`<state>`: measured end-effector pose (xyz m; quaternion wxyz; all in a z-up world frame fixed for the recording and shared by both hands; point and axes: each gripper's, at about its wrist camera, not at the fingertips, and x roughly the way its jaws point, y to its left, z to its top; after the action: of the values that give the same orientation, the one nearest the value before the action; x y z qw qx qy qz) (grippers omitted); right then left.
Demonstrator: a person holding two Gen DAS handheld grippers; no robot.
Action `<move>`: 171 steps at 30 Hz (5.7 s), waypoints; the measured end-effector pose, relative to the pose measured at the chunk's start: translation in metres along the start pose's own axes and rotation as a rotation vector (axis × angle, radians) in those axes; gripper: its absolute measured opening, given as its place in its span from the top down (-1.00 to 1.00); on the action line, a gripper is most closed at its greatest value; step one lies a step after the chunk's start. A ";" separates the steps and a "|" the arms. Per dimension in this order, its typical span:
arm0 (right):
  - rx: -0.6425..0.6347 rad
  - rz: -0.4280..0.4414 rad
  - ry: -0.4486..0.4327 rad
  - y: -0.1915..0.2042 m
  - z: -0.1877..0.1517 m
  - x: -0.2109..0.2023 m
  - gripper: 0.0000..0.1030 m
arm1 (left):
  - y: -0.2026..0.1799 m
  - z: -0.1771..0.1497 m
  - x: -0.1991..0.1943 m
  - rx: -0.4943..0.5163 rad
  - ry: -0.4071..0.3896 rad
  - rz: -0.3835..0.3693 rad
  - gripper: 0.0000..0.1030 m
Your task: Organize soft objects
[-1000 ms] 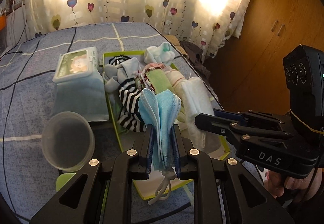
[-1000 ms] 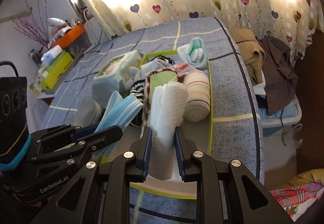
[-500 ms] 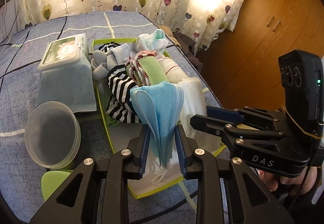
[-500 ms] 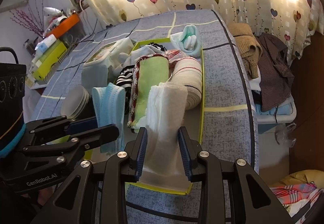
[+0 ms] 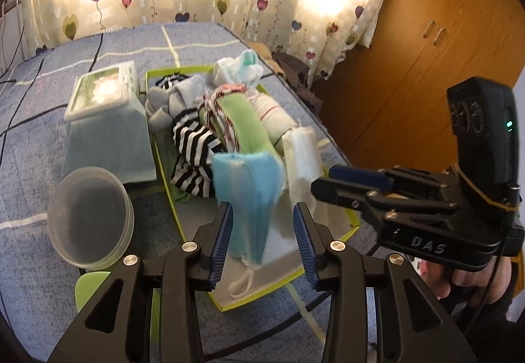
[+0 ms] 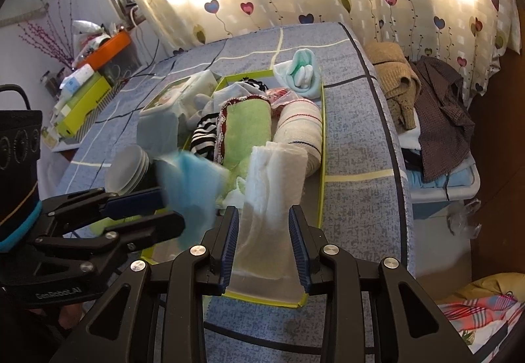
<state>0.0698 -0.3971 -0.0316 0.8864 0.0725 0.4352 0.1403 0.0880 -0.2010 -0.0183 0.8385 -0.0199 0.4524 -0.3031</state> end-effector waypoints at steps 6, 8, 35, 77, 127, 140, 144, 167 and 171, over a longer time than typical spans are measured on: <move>0.000 0.000 -0.005 0.002 0.000 -0.001 0.41 | 0.001 0.000 -0.002 -0.005 -0.009 0.018 0.23; 0.000 -0.001 -0.009 0.003 0.001 -0.002 0.41 | 0.002 0.000 -0.005 -0.011 -0.015 0.022 0.23; -0.076 -0.070 -0.070 0.053 -0.011 -0.039 -0.04 | 0.003 -0.016 -0.057 -0.029 -0.117 0.097 0.23; -0.121 -0.159 -0.071 0.085 -0.028 -0.048 -0.19 | 0.004 -0.033 -0.079 -0.032 -0.136 0.225 0.23; -0.124 -0.156 -0.054 0.081 -0.030 -0.043 -0.22 | -0.002 -0.033 -0.075 -0.008 -0.122 0.246 0.23; -0.124 -0.158 -0.052 0.082 -0.032 -0.041 -0.22 | -0.003 -0.032 -0.073 -0.007 -0.110 0.246 0.23; -0.124 -0.158 -0.051 0.081 -0.033 -0.041 -0.22 | -0.002 -0.032 -0.073 -0.007 -0.109 0.246 0.23; -0.123 -0.161 -0.047 0.082 -0.032 -0.039 -0.23 | -0.002 -0.031 -0.067 -0.004 -0.088 0.239 0.23; -0.121 -0.162 -0.045 0.080 -0.036 -0.037 -0.23 | -0.001 -0.031 -0.066 -0.008 -0.088 0.236 0.23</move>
<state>0.0050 -0.3327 -0.0055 0.9070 -0.0136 0.4105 0.0929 0.0368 -0.1597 0.0132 0.8873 0.0169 0.4156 -0.1992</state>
